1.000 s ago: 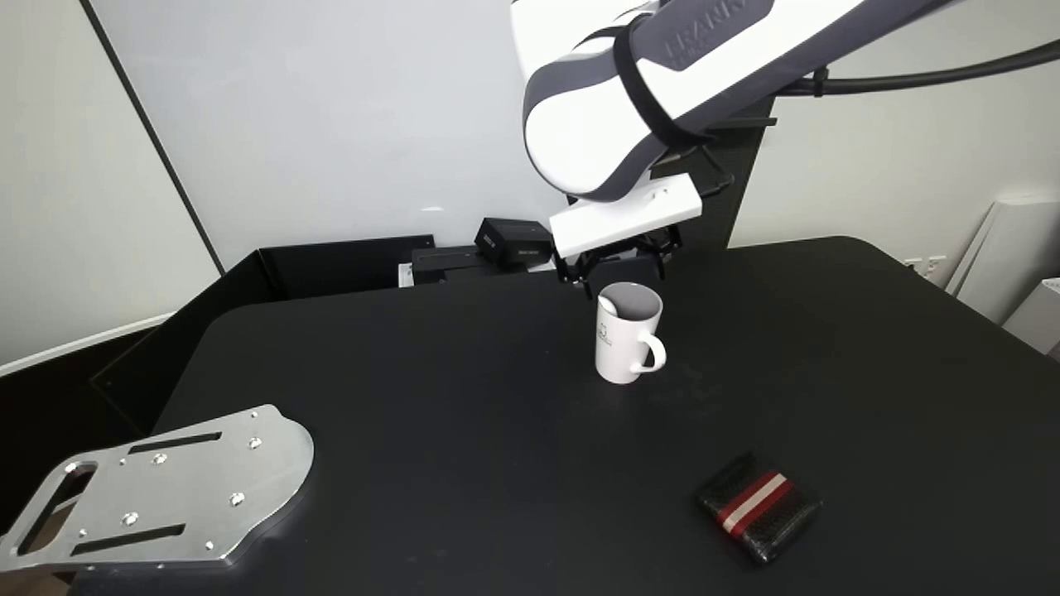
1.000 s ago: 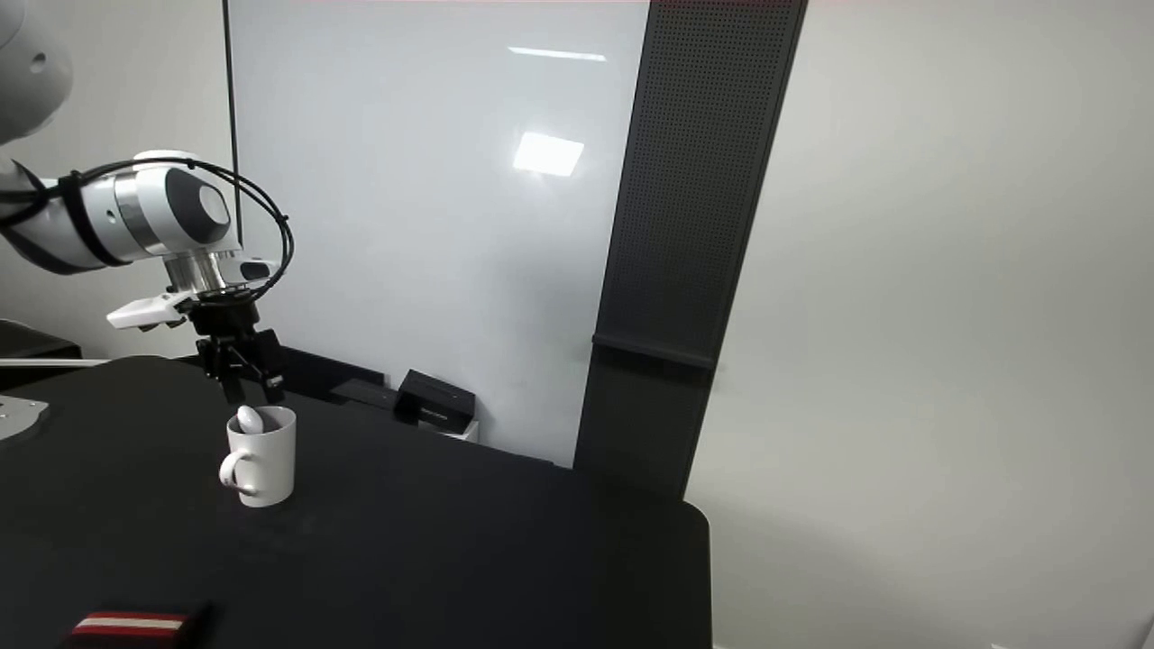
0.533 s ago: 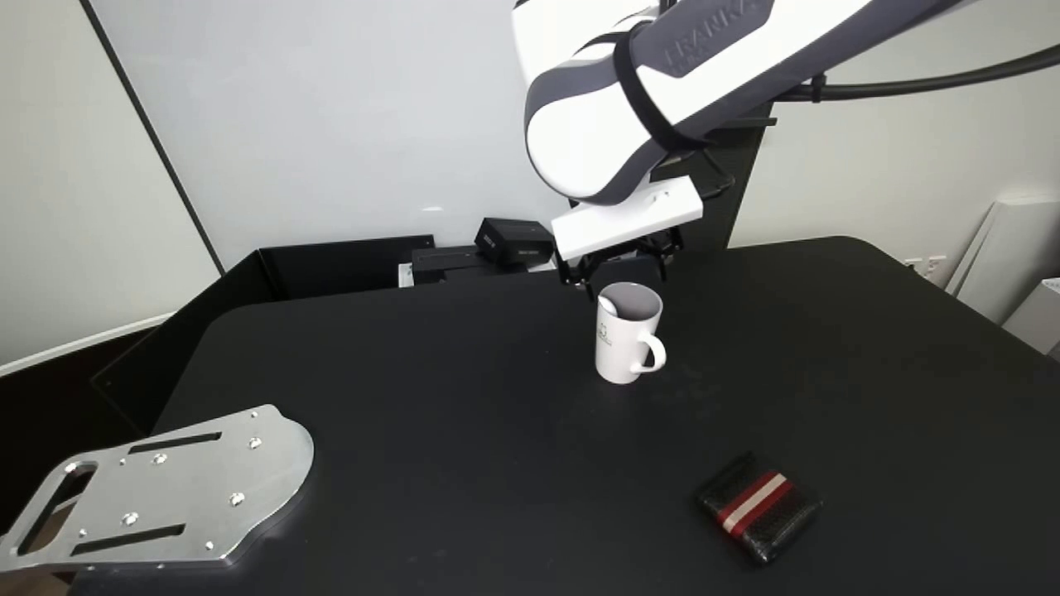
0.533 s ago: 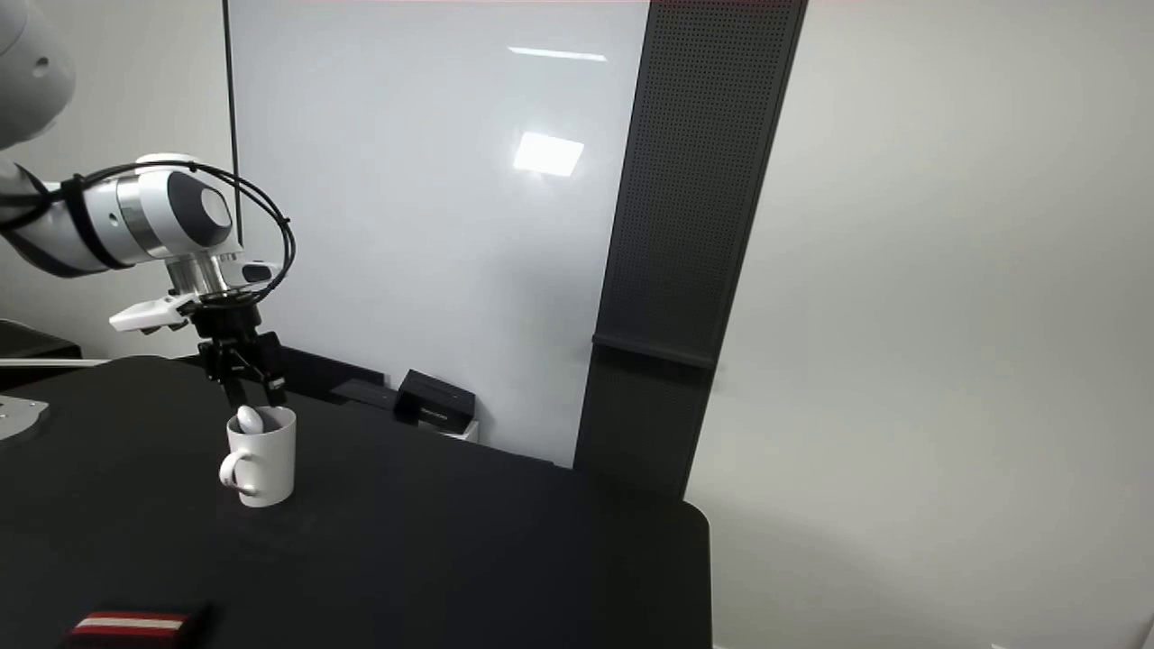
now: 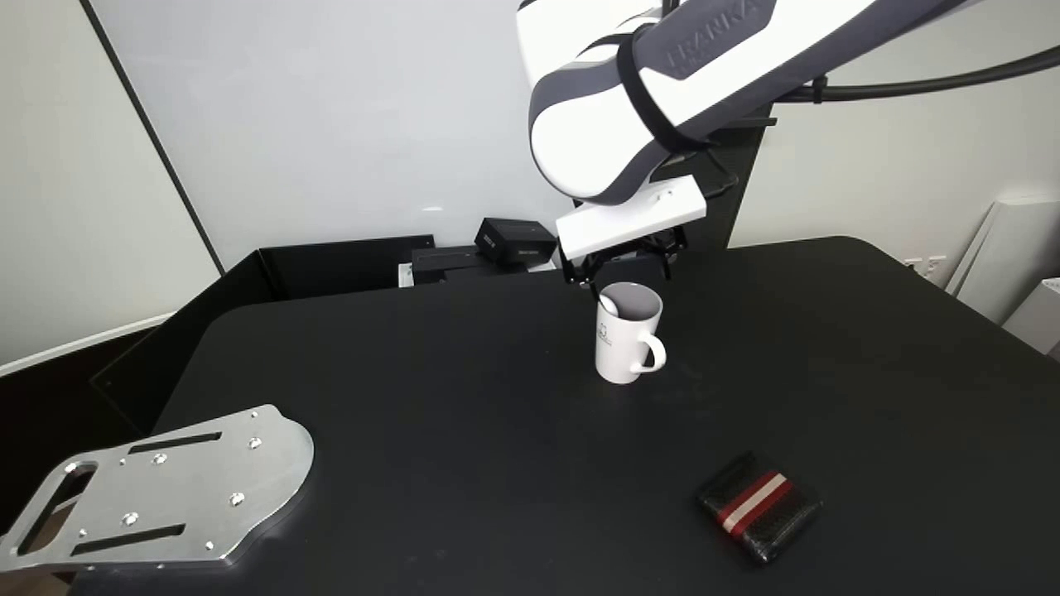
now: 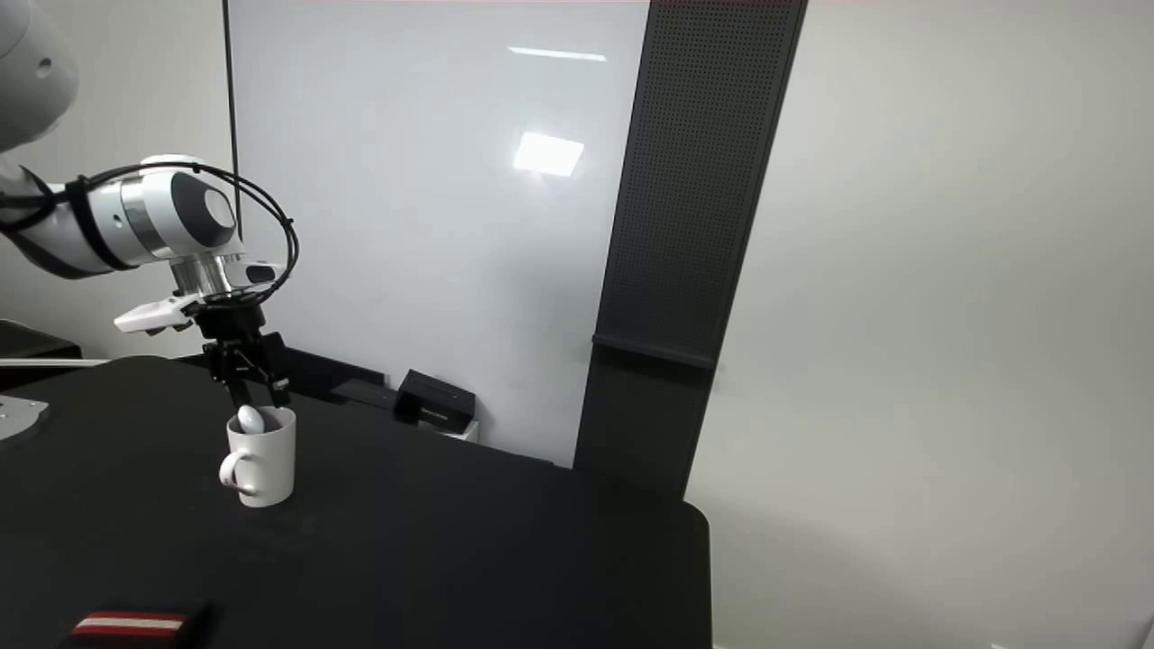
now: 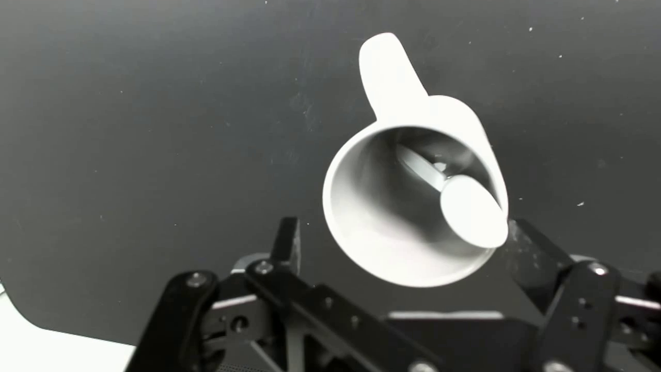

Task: Remove the spoon from the mug, place the spoon back in the mug, remove the spoon from the mug

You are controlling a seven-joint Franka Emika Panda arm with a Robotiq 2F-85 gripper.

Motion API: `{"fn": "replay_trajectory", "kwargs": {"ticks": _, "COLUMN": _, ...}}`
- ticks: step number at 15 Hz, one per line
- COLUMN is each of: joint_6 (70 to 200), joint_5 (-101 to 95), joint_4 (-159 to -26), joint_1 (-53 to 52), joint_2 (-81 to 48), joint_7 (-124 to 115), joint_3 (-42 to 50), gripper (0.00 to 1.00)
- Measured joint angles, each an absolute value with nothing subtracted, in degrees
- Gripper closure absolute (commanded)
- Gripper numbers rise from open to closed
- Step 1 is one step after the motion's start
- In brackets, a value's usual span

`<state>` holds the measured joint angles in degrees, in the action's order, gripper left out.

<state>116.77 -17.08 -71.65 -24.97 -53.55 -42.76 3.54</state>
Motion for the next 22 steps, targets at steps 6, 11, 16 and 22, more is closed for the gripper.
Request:
{"fn": "replay_trajectory", "kwargs": {"ticks": 6, "joint_6": 116.55, "joint_5": -17.08, "joint_4": -71.64, "joint_1": -24.97, "joint_2": -53.55, "joint_7": -42.75, "joint_3": 3.64, "gripper": 0.4}}
{"fn": "replay_trajectory", "kwargs": {"ticks": 11, "joint_6": 116.45, "joint_5": -17.08, "joint_4": -71.64, "joint_1": -24.97, "joint_2": -53.55, "joint_7": -42.75, "joint_3": 3.66, "gripper": 0.75}}
{"fn": "replay_trajectory", "kwargs": {"ticks": 16, "joint_6": 116.37, "joint_5": -17.08, "joint_4": -71.64, "joint_1": -24.97, "joint_2": -53.55, "joint_7": -42.76, "joint_3": 3.86, "gripper": 1.0}}
{"fn": "replay_trajectory", "kwargs": {"ticks": 22, "joint_6": 115.56, "joint_5": -17.08, "joint_4": -71.63, "joint_1": -24.97, "joint_2": -53.55, "joint_7": -42.77, "joint_3": 4.38, "gripper": 0.73}}
